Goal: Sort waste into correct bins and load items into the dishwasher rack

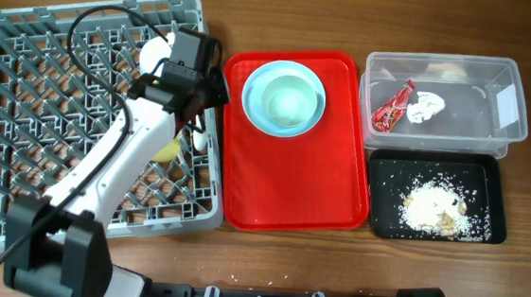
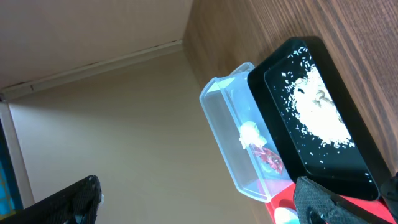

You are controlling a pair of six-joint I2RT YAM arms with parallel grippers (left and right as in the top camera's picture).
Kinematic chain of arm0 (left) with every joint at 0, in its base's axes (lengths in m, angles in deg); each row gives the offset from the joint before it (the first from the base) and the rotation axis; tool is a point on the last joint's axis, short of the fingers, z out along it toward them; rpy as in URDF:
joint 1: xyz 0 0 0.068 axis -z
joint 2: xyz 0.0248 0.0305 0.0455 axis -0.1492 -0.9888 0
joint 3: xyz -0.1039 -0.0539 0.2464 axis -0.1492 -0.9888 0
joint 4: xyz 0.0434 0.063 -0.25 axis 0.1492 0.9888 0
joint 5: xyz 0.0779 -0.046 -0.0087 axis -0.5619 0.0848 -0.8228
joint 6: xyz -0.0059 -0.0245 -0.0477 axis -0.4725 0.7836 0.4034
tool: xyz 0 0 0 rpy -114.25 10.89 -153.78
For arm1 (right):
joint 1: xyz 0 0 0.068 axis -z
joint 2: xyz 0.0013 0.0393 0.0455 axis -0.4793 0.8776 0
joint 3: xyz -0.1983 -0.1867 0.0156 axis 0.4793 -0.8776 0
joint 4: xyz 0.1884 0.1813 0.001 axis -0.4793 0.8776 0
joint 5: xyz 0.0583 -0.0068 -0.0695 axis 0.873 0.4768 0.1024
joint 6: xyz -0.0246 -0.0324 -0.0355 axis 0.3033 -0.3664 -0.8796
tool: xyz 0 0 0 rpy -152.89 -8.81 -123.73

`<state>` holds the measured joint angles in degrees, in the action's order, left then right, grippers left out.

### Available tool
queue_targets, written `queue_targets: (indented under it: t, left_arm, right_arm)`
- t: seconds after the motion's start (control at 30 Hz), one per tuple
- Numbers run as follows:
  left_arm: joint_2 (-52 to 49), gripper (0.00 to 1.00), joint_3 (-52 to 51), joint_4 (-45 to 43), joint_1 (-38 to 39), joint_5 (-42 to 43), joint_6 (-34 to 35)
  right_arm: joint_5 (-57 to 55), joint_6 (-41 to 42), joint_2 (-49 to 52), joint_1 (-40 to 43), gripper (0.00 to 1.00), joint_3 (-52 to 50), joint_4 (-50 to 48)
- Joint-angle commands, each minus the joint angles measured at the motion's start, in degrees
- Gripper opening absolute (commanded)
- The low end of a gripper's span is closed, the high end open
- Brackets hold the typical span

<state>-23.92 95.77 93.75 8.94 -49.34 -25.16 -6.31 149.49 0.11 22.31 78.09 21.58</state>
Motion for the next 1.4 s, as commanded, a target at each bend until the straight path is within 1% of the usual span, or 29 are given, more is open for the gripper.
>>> queue_targets:
  t: [0.0,0.07,0.13,0.23,0.27,0.3,0.33,0.37,0.47,0.5,0.63,0.77,1.07,1.17,1.23,1.37]
  left_arm:
    - [-3.06,0.30,0.76,-1.68,0.11,-3.48,0.94]
    - [-4.26,0.33,0.76,-1.90,0.11,-6.05,0.94]
    - [-5.01,0.33,0.76,-1.79,0.13,-6.45,0.92]
    - [-6.43,0.31,0.74,-1.07,0.39,-6.43,0.90]
    - [-7.02,0.29,0.74,-0.70,0.39,-6.43,0.92]
    - [-7.32,0.24,0.72,-0.24,0.39,-6.43,0.92]
    - [-7.72,0.17,0.72,0.52,0.39,-6.43,0.90]
    - [-7.72,0.13,0.72,1.36,0.39,-6.43,0.90]
    - [-7.72,0.05,0.72,4.46,0.37,-6.38,0.50]
    - [-7.72,0.04,0.72,6.14,0.39,-6.23,0.46]
    - [-7.72,0.04,0.72,11.82,0.39,-6.19,0.48]
    - [-7.72,0.04,0.72,15.30,0.39,-4.87,0.48]
    - [-7.72,0.04,0.72,16.44,1.46,-1.05,0.20]
    - [-7.72,0.04,0.72,14.49,3.98,-1.18,-5.51]
    - [-7.72,0.04,0.72,13.60,5.40,-2.08,-8.46]
    - [-7.72,0.04,0.72,12.72,7.13,-9.35,-8.87]
  right_arm:
    - [-0.55,0.42,-0.35,0.04,1.00,-0.09,-0.07]
    - [-0.55,0.42,-0.35,0.04,1.00,-0.09,-0.07]
    - [-0.55,0.42,-0.35,0.04,1.00,-0.09,-0.07]
    - [-0.55,0.39,-0.35,0.04,1.00,-0.09,-0.07]
    - [-0.55,0.42,-0.35,0.04,1.00,-0.09,-0.07]
    - [-0.55,0.42,-0.35,0.04,1.00,-0.09,-0.07]
    - [-0.55,0.39,-0.35,0.04,1.00,-0.09,-0.07]
    - [-0.55,0.42,-0.35,0.04,1.00,-0.09,-0.07]
    - [-0.55,0.39,-0.35,0.04,1.00,-0.09,-0.07]
    - [-0.55,0.39,-0.35,0.04,1.00,-0.09,-0.07]
    - [-0.55,0.44,-0.35,0.04,1.00,-0.09,-0.07]
    - [-0.55,0.39,-0.35,0.04,1.00,-0.09,-0.07]
    - [-0.55,0.42,-0.35,0.04,1.00,-0.09,-0.07]
    - [-0.55,0.39,-0.35,0.04,1.00,-0.09,-0.07]
    - [-0.55,0.42,-0.35,0.04,1.00,-0.09,-0.07]
    - [-0.55,0.39,-0.35,0.04,1.00,-0.09,-0.07]
